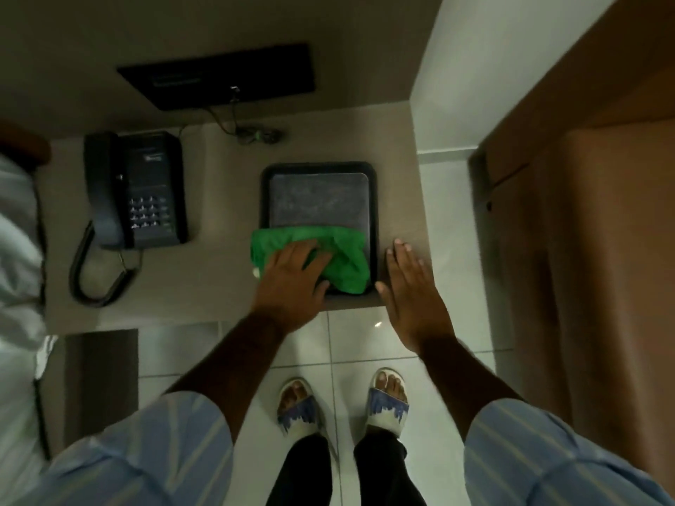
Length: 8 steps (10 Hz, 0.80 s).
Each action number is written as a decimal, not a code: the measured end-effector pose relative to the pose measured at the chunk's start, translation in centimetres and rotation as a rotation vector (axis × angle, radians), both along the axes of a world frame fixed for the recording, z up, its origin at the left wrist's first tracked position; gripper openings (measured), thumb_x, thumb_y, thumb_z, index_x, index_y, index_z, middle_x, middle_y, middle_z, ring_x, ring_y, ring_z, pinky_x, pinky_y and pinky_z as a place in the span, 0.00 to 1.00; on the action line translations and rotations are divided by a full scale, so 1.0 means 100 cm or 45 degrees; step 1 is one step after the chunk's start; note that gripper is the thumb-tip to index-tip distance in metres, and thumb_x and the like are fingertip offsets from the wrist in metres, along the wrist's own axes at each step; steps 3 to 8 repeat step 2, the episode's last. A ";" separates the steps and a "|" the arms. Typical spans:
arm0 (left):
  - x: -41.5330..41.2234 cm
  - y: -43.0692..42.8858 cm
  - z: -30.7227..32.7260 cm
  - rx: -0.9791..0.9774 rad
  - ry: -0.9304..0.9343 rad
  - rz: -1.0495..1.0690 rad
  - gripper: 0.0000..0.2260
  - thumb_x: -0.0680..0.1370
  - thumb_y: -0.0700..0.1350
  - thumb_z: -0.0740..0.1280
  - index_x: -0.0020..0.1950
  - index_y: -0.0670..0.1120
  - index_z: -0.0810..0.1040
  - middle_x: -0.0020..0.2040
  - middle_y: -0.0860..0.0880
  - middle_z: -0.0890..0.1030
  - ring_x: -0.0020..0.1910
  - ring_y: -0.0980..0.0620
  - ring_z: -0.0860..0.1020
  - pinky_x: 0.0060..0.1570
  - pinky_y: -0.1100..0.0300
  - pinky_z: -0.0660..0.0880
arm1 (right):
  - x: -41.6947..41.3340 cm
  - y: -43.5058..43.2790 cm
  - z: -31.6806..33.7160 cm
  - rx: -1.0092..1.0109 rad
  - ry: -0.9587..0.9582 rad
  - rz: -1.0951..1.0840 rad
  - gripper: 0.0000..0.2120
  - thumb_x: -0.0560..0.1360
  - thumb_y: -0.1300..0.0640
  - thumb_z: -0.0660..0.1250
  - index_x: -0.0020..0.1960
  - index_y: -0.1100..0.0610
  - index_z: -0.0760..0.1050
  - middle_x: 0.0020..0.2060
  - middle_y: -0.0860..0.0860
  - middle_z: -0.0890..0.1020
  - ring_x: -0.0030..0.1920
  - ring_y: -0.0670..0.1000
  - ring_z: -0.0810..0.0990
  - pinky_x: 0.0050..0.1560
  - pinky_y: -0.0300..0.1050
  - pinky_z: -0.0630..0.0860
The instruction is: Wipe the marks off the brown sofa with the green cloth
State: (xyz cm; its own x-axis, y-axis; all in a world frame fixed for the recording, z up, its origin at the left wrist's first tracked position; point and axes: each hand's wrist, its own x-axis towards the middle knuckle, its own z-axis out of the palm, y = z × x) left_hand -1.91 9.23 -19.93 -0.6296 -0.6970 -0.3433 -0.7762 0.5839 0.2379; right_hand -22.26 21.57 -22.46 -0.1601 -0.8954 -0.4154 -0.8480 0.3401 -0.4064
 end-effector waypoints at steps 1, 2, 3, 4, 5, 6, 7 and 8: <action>0.003 0.004 0.013 0.046 0.033 -0.004 0.31 0.76 0.65 0.58 0.74 0.51 0.63 0.74 0.44 0.66 0.73 0.43 0.63 0.74 0.41 0.61 | -0.011 -0.007 0.025 0.007 -0.154 -0.054 0.30 0.89 0.46 0.53 0.87 0.58 0.53 0.87 0.54 0.54 0.87 0.52 0.49 0.87 0.50 0.49; 0.005 -0.005 0.056 0.100 0.088 0.011 0.37 0.75 0.70 0.52 0.76 0.48 0.58 0.77 0.43 0.61 0.77 0.44 0.58 0.76 0.40 0.57 | -0.024 -0.021 0.083 -0.107 -0.148 -0.107 0.30 0.88 0.46 0.53 0.86 0.56 0.54 0.86 0.54 0.57 0.87 0.52 0.53 0.86 0.50 0.52; 0.005 -0.005 0.056 0.100 0.088 0.011 0.37 0.75 0.70 0.52 0.76 0.48 0.58 0.77 0.43 0.61 0.77 0.44 0.58 0.76 0.40 0.57 | -0.024 -0.021 0.083 -0.107 -0.148 -0.107 0.30 0.88 0.46 0.53 0.86 0.56 0.54 0.86 0.54 0.57 0.87 0.52 0.53 0.86 0.50 0.52; 0.005 -0.005 0.056 0.100 0.088 0.011 0.37 0.75 0.70 0.52 0.76 0.48 0.58 0.77 0.43 0.61 0.77 0.44 0.58 0.76 0.40 0.57 | -0.024 -0.021 0.083 -0.107 -0.148 -0.107 0.30 0.88 0.46 0.53 0.86 0.56 0.54 0.86 0.54 0.57 0.87 0.52 0.53 0.86 0.50 0.52; 0.005 -0.005 0.056 0.100 0.088 0.011 0.37 0.75 0.70 0.52 0.76 0.48 0.58 0.77 0.43 0.61 0.77 0.44 0.58 0.76 0.40 0.57 | -0.024 -0.021 0.083 -0.107 -0.148 -0.107 0.30 0.88 0.46 0.53 0.86 0.56 0.54 0.86 0.54 0.57 0.87 0.52 0.53 0.86 0.50 0.52; 0.005 -0.005 0.056 0.100 0.088 0.011 0.37 0.75 0.70 0.52 0.76 0.48 0.58 0.77 0.43 0.61 0.77 0.44 0.58 0.76 0.40 0.57 | -0.024 -0.021 0.083 -0.107 -0.148 -0.107 0.30 0.88 0.46 0.53 0.86 0.56 0.54 0.86 0.54 0.57 0.87 0.52 0.53 0.86 0.50 0.52; 0.005 -0.005 0.056 0.100 0.088 0.011 0.37 0.75 0.70 0.52 0.76 0.48 0.58 0.77 0.43 0.61 0.77 0.44 0.58 0.76 0.40 0.57 | -0.024 -0.021 0.083 -0.107 -0.148 -0.107 0.30 0.88 0.46 0.53 0.86 0.56 0.54 0.86 0.54 0.57 0.87 0.52 0.53 0.86 0.50 0.52; 0.005 -0.005 0.056 0.100 0.088 0.011 0.37 0.75 0.70 0.52 0.76 0.48 0.58 0.77 0.43 0.61 0.77 0.44 0.58 0.76 0.40 0.57 | -0.024 -0.021 0.083 -0.107 -0.148 -0.107 0.30 0.88 0.46 0.53 0.86 0.56 0.54 0.86 0.54 0.57 0.87 0.52 0.53 0.86 0.50 0.52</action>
